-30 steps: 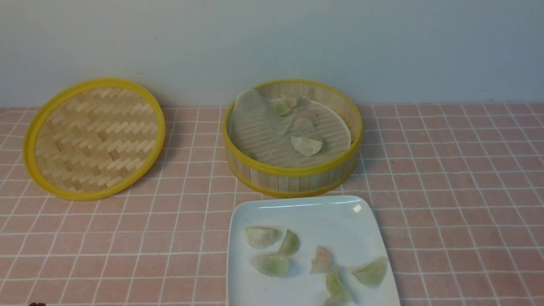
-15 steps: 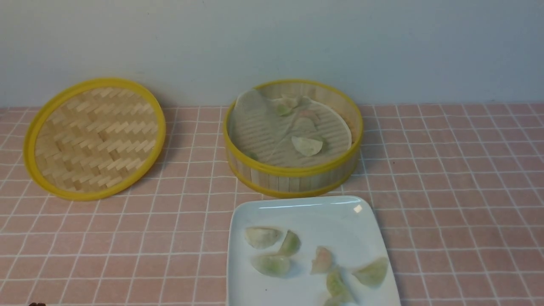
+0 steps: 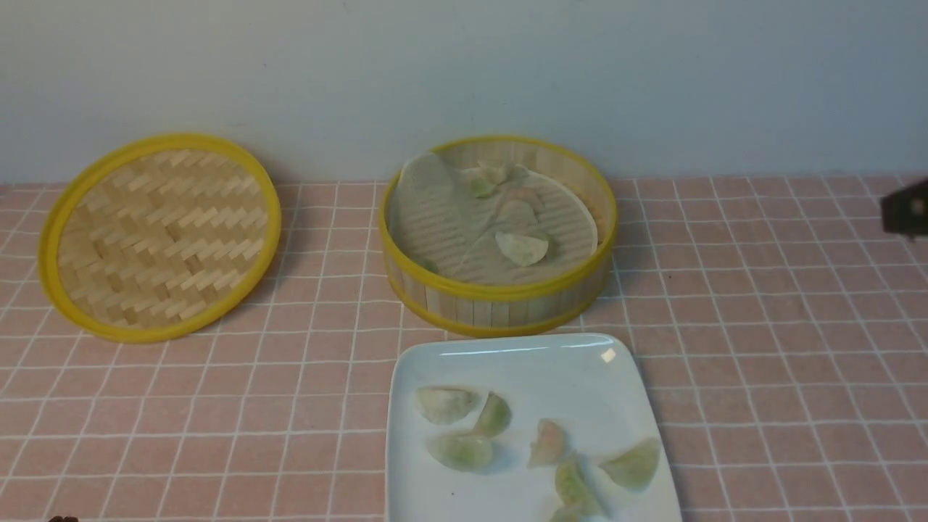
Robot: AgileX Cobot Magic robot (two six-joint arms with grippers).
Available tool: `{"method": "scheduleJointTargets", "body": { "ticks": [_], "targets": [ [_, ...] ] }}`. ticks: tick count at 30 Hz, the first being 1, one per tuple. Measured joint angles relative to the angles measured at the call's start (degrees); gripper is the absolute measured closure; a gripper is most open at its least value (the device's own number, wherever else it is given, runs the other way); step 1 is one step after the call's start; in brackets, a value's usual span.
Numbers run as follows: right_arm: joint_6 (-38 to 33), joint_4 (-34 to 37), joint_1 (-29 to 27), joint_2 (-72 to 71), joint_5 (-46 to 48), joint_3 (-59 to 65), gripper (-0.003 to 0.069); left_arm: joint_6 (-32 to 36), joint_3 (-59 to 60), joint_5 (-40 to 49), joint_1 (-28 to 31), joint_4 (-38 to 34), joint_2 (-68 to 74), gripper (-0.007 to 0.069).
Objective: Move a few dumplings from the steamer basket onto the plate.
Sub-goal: Use the right arm to grab a dumpling from inside the steamer
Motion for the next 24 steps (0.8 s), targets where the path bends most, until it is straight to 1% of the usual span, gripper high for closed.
{"method": "scheduleJointTargets", "body": {
  "ticks": [2,8,10,12,15,19,20,21,24],
  "targets": [
    [-0.9,-0.7,3.0,7.7,1.2,-6.6,0.0671,0.0,0.0,0.0,0.0,0.0,0.0,0.0631],
    [-0.4,-6.9,12.7,24.7,4.9,-21.0,0.0669,0.0,0.0,0.0,0.0,0.0,0.0,0.0631],
    [-0.3,-7.5,14.5,28.8,6.5,-24.9,0.0669,0.0,0.0,0.0,0.0,0.0,0.0,0.0631],
    [-0.3,-7.9,17.4,36.7,9.9,-33.0,0.0667,0.0,0.0,0.0,0.0,0.0,0.0,0.0631],
    [-0.3,-9.2,19.5,43.7,11.1,-40.3,0.0654,0.0,0.0,0.0,0.0,0.0,0.0,0.0631],
    [1.9,-13.7,22.0,55.0,11.3,-51.9,0.0598,0.0,0.0,0.0,0.0,-0.1,0.0,0.0631],
    [2.1,-14.0,22.1,56.0,11.3,-52.4,0.0594,0.0,0.0,0.0,0.0,-0.1,0.0,0.0631],
    [3.5,-15.0,22.7,59.0,11.3,-55.9,0.0566,0.0,0.0,0.0,0.0,-0.1,0.0,0.0631],
    [4.9,-16.0,23.1,63.6,11.4,-60.1,0.0491,0.0,0.0,0.0,0.0,-0.1,0.0,0.0631]
  ]
}}
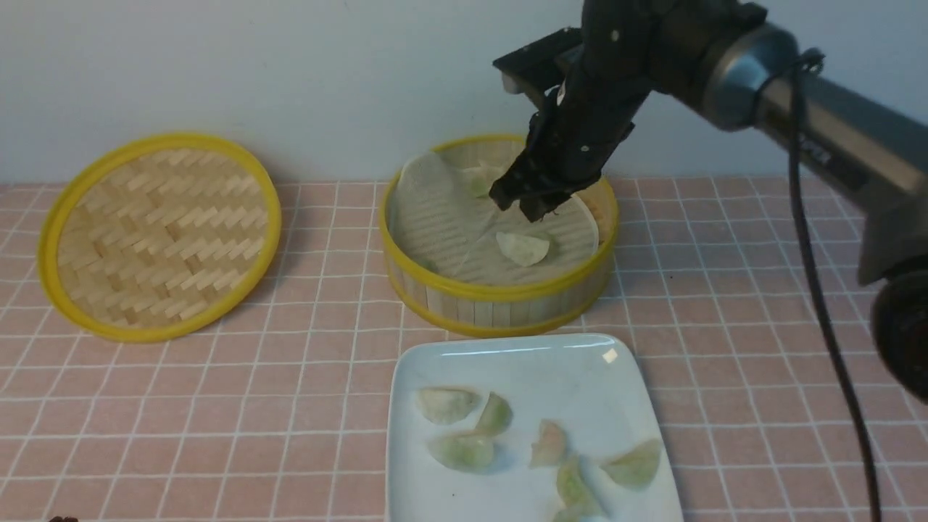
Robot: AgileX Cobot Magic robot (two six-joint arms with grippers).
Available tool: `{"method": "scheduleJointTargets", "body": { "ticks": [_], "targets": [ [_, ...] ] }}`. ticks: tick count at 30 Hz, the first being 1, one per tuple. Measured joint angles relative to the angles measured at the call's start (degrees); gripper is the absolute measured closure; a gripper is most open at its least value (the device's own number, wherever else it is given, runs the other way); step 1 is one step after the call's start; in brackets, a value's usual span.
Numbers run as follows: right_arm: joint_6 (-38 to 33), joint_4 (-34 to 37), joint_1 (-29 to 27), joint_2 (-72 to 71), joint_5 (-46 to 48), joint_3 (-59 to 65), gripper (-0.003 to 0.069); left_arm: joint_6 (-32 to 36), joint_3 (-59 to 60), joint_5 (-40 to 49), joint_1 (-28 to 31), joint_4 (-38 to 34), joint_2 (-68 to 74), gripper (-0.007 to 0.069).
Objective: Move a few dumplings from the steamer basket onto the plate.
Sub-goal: Use the right arm to grab a dumpling from inside the steamer
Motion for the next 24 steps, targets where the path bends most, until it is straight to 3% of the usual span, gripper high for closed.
{"method": "scheduleJointTargets", "body": {
  "ticks": [9,15,17,19,23,24],
  "targets": [
    [0.4,-3.5,0.1,6.3,-0.1,-1.7,0.0242,0.0,0.0,0.0,0.0,0.0,0.0,0.0631],
    [0.7,-3.5,0.1,8.8,-3.1,-1.9,0.0213,0.0,0.0,0.0,0.0,0.0,0.0,0.0631],
    [0.9,-4.3,0.1,9.3,-3.6,-1.9,0.0223,0.0,0.0,0.0,0.0,0.0,0.0,0.0631],
    [1.3,-4.9,0.2,9.3,-4.8,-2.0,0.0288,0.0,0.0,0.0,0.0,0.0,0.0,0.0631],
    [1.5,-5.2,0.3,9.1,-5.1,-2.0,0.0547,0.0,0.0,0.0,0.0,0.0,0.0,0.0631],
    [1.6,-5.2,0.4,9.0,-5.1,-2.0,0.0563,0.0,0.0,0.0,0.0,0.0,0.0,0.0631]
  ]
}}
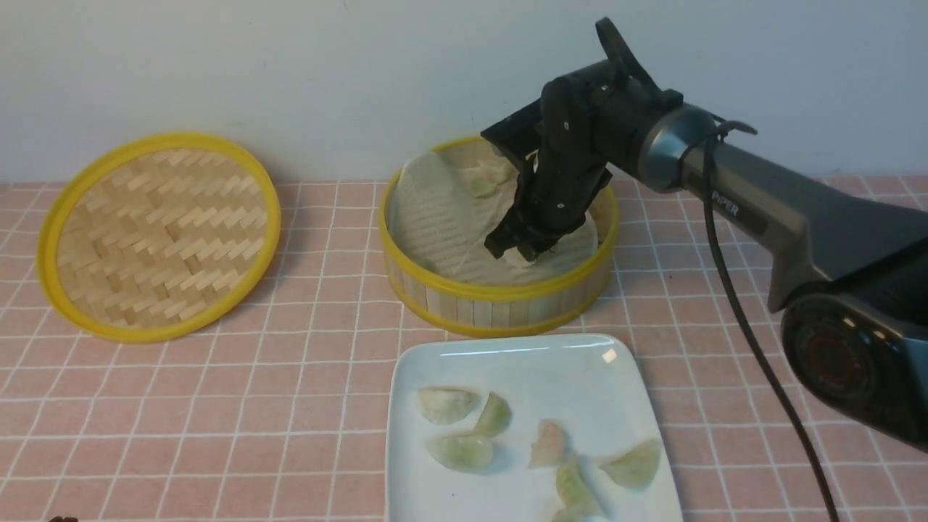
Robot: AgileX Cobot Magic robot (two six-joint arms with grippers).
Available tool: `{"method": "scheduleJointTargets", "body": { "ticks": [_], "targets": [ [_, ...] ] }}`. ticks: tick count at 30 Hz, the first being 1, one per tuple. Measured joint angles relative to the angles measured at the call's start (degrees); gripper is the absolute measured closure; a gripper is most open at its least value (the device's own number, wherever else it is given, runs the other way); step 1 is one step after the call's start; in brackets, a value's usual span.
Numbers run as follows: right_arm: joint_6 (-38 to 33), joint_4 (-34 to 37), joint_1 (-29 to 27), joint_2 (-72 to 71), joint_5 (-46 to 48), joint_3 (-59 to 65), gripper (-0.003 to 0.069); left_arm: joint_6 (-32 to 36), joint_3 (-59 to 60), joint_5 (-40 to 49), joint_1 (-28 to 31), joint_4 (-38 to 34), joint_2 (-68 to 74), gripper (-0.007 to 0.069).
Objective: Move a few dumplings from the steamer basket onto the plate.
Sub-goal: Use the right arm to grab a dumpling from inside the steamer, then use the right arm to put the dumpling into the plate
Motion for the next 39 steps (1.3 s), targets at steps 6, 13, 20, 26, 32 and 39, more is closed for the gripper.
{"method": "scheduleJointTargets", "body": {
  "ticks": [6,13,20,26,32,39],
  "targets": [
    [0.1,0.0,0.2,-2.0,3.7,0.0,0.0561,0.0,0.0,0.0,0.0,0.0,0.0,0.0631],
    [0.1,0.3,0.2,-9.1,5.2,0.0,0.0561,0.0,0.0,0.0,0.0,0.0,0.0,0.0631],
    [0.1,6.1,0.8,-20.9,5.2,10.3,0.0561,0.0,0.0,0.0,0.0,0.0,0.0,0.0631],
    [0.1,11.0,2.5,-30.1,5.2,28.9,0.0563,0.0,0.0,0.0,0.0,0.0,0.0,0.0631],
    [0.1,15.5,2.7,-29.3,5.1,40.6,0.0563,0.0,0.0,0.0,0.0,0.0,0.0,0.0631],
    [0.1,18.2,2.7,-26.3,4.1,41.4,0.0486,0.0,0.0,0.0,0.0,0.0,0.0,0.0631]
  ]
}}
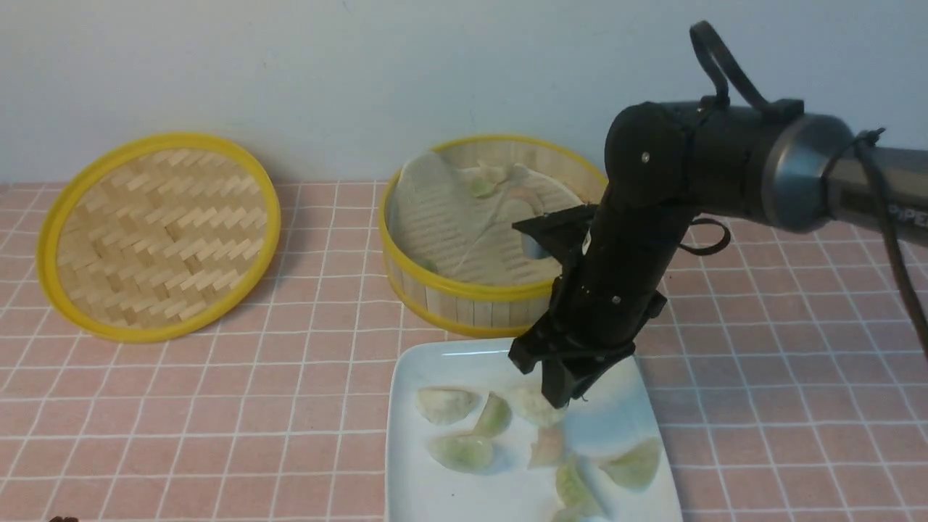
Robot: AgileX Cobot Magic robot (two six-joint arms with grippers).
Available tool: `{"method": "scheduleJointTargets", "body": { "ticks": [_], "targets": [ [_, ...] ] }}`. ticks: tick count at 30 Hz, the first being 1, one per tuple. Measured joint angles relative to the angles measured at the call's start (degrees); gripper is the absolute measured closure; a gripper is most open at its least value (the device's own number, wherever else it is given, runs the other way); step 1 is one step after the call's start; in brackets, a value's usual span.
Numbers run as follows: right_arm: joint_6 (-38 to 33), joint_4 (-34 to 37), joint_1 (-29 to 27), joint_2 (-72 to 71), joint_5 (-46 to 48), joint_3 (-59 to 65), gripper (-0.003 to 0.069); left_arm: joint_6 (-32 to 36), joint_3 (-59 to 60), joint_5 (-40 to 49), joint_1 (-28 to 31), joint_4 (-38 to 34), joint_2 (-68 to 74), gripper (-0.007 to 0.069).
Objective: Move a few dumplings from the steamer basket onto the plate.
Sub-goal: Use the right arm to put the dumpling into the plate, then use the right arm to grab a dumpling from inside the steamer
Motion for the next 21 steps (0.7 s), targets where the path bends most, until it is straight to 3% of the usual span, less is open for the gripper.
{"method": "scheduleJointTargets", "body": {
  "ticks": [1,5,6,8,13,21],
  "targets": [
    [0.0,0.1,0.0,0.0,0.0,0.0,0.0479,0.0,0.0,0.0,0.0,0.0,0.0,0.0631],
    [0.0,0.0,0.0,0.0,-0.1,-2.3,0.0293,0.0,0.0,0.0,0.0,0.0,0.0,0.0631],
    [0.0,-0.1,0.0,0.0,-0.1,-2.5,0.0293,0.0,0.0,0.0,0.0,0.0,0.0,0.0631],
    [0.0,-2.4,0.0,0.0,-1.0,-6.5,0.0217,0.0,0.0,0.0,0.0,0.0,0.0,0.0631],
    [0.0,-9.7,0.0,2.9,-6.9,-17.5,0.0193,0.0,0.0,0.0,0.0,0.0,0.0,0.0631],
    [0.1,-17.4,-1.2,17.4,-7.9,-34.1,0.0192,0.0,0.0,0.0,0.0,0.0,0.0,0.0631]
  ]
}}
